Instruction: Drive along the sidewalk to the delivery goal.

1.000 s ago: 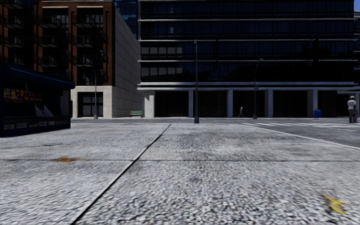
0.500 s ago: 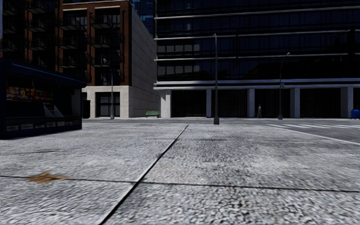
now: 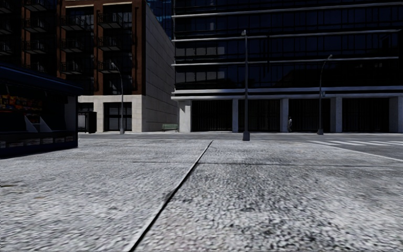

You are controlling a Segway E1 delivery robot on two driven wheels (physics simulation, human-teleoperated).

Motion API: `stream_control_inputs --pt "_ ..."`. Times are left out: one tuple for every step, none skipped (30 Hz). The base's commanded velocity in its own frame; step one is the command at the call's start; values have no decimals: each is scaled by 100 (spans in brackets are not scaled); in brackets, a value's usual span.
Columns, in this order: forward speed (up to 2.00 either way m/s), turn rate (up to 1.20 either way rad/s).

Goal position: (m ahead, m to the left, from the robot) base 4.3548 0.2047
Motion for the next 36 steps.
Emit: stream_control_inputs --pt "200 120" --pt "200 120" --pt "200 120" --pt "200 120" --pt "200 33" --pt "200 0" --pt "200 0" --pt "200 0" --pt "200 0" --pt "200 0" --pt "200 0" --pt "200 0" --pt "200 0" --pt "200 0" --pt "200 0" --pt "200 0" --pt "200 0" --pt "200 0" --pt "200 0" --pt "200 0" --pt "200 0" --pt "200 0" --pt "200 0" --pt "200 0" --pt "200 0" --pt "200 0" --pt "200 0" --pt "200 0" --pt "200 0" --pt "200 0" --pt "200 0" --pt "200 0" --pt "200 0" --pt "200 0" --pt "200 0" --pt "200 0"
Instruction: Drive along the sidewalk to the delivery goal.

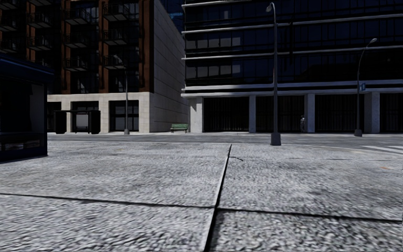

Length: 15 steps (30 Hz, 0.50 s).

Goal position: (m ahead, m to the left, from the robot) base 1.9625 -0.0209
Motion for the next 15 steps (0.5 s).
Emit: stream_control_inputs --pt "200 0" --pt "200 0" --pt "200 0" --pt "200 0" --pt "200 0" --pt "200 0" --pt "200 0" --pt "192 0" --pt "177 0" --pt "165 0" --pt "160 0" --pt "155 0" --pt "155 0" --pt "153 0" --pt "152 0"
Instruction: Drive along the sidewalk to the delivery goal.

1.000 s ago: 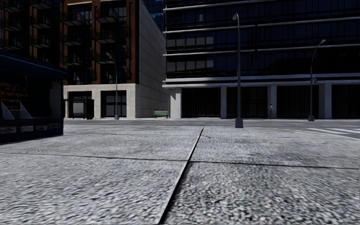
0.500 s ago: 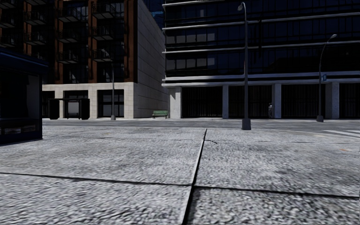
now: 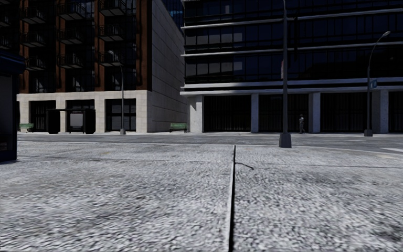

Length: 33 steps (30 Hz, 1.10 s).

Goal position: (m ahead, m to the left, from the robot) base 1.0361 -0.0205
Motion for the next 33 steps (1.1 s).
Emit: stream_control_inputs --pt "152 0" --pt "151 0" --pt "143 0" --pt "143 0" --pt "131 0" --pt "104 0" --pt "72 0" --pt "33 0" --pt "5 0" --pt "5 0" --pt "0 0" --pt "0 0" --pt "0 0" --pt "0 0" --pt "0 0" --pt "0 0" --pt "0 0" --pt "0 0" --pt "0 0" --pt "0 0" --pt "0 0" --pt "0 0" --pt "0 0" --pt "0 0" --pt "0 0" --pt "0 0" --pt "0 0" --pt "0 0" --pt "0 0" --pt "0 0" --pt "0 0" --pt "0 0" --pt "0 0"
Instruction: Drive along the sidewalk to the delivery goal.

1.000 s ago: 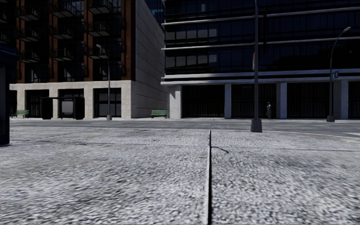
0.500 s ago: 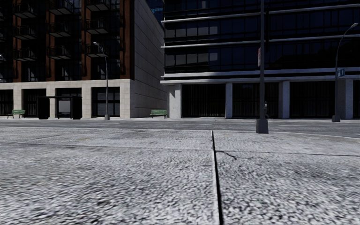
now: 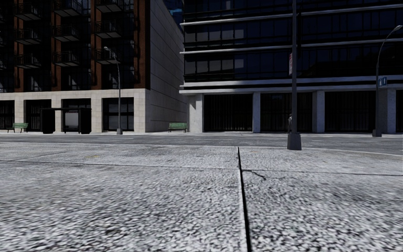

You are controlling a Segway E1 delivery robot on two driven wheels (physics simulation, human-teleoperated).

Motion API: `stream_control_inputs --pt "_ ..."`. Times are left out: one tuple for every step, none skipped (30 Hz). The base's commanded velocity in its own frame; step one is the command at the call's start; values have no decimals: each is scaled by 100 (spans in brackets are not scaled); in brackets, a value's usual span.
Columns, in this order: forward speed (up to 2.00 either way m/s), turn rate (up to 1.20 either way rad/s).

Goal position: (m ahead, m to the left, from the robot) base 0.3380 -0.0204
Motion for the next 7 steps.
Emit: stream_control_inputs --pt "0 0" --pt "0 0" --pt "0 0" --pt "0 0" --pt "0 0" --pt "0 0" --pt "0 0"
